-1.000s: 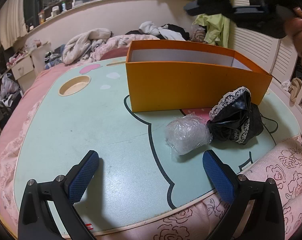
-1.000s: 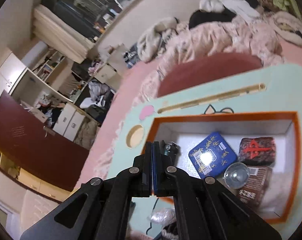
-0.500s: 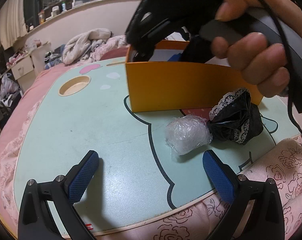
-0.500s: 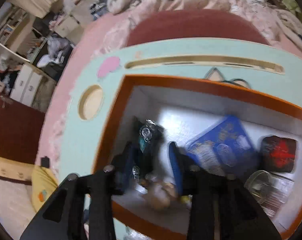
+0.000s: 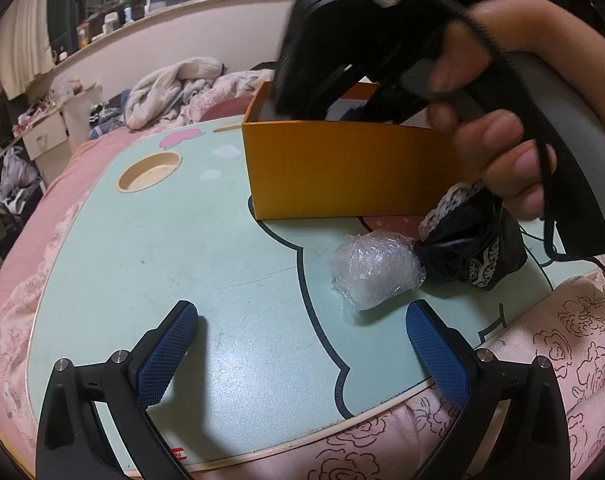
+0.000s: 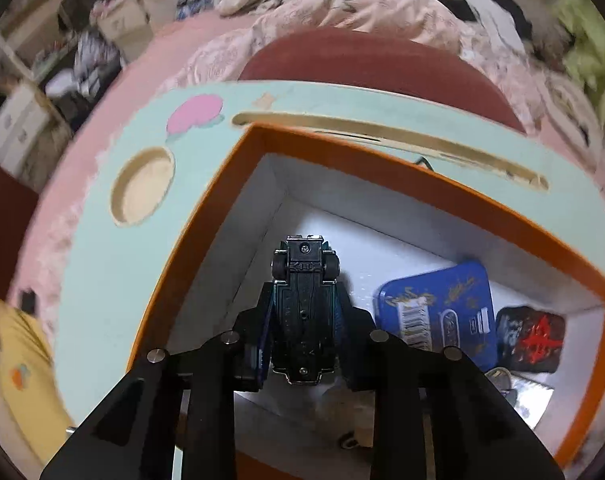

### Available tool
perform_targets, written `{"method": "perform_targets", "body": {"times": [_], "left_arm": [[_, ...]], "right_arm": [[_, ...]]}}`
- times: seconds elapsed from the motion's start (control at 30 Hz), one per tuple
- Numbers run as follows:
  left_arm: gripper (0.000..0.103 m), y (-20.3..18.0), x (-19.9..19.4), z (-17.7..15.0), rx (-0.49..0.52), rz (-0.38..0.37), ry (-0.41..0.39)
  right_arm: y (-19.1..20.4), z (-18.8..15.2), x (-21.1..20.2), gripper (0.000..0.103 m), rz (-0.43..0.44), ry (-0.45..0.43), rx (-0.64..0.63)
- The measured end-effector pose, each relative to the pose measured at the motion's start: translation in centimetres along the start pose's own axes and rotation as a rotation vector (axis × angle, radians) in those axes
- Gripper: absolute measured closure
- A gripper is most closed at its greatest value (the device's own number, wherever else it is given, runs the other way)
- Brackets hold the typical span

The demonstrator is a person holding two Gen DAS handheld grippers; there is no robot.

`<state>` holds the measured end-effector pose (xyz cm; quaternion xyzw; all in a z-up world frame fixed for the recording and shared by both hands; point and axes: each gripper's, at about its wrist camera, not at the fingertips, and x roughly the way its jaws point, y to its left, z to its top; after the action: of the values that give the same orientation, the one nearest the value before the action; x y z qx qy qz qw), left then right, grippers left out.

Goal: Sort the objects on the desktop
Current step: 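Reach into the box and grasp the dark toy car with the right gripper, then lift the toy car out and set it on the table with the right gripper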

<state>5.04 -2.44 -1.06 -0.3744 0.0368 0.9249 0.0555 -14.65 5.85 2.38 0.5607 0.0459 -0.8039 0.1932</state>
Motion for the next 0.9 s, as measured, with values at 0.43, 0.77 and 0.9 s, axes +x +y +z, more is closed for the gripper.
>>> {"method": "perform_targets", "body": {"times": [0.43,0.77,0.9], "left_arm": [[0.0,0.0,0.1,0.0,0.0,0.0,0.0],[0.0,-0.1,0.1,0.0,-0.001,-0.001,-0.001],[0.0,0.0,0.1,0.0,-0.001,0.0,-0.001]], "right_arm": [[-8.2,-9.6,-14.5,0.075,0.169,-0.394,-0.001],[-9.5,-13.5,-4.9,0.075,0.116,-0.128,-0.002],[-9.3,-12.7,-4.6,0.072,0.128,-0.228,0.015]]}}
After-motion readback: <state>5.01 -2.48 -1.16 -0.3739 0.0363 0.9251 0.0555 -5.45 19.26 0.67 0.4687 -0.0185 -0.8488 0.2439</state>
